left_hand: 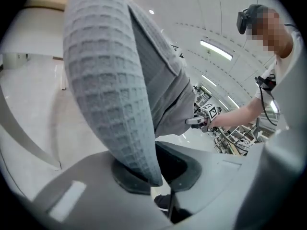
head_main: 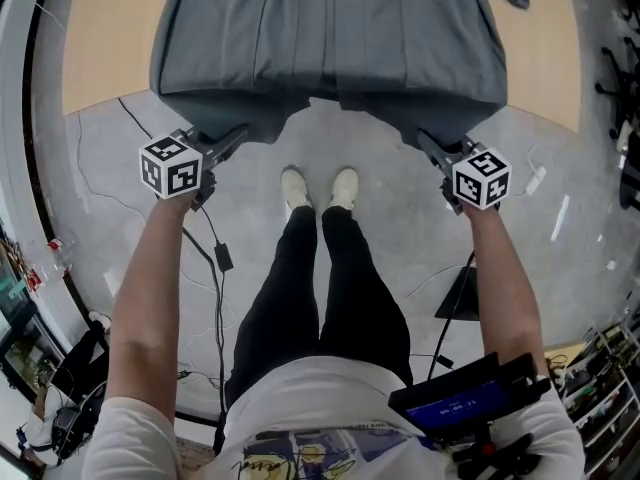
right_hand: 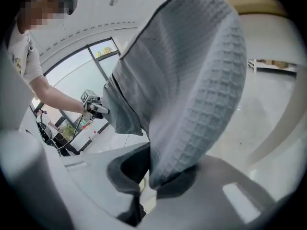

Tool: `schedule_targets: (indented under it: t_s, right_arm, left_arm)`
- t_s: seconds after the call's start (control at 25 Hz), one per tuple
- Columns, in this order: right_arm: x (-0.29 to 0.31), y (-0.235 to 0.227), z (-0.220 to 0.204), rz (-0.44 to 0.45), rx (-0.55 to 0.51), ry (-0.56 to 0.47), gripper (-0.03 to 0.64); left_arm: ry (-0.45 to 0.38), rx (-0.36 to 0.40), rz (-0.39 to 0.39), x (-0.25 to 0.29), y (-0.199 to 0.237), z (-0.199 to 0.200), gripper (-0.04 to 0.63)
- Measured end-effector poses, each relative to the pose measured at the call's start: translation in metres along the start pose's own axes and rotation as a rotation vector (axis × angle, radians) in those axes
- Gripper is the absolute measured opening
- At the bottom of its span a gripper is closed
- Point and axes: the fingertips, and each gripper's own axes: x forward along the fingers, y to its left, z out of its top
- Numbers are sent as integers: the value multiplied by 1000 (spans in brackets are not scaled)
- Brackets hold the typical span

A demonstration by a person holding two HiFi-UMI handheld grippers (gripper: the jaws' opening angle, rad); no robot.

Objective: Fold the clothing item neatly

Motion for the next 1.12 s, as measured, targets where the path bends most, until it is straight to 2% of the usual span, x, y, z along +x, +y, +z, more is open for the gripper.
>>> schedule_targets:
  t_s: [0.2,0.48,0.64,0.84,1.12]
  right_arm:
    - [-15,35,3,30,22,-44,18]
    - [-56,75,25,54,13,-59,18]
    - [-79,110,32,30,1,-65,18]
    - [-100,132,66,37,13,-122,17]
    - [-146,143,108,74,-27,-158,17]
  left_arm:
    - [-10,-45,-27,-15,-25,-10,14]
    - [-29,-26,-112,-42,-79,5,14]
    - [-62,-20,-117,-73,-99,7,14]
    - [-113,-9,-141,-105,-108,30,12]
    - [-166,68,-228,-130,-148,73,12]
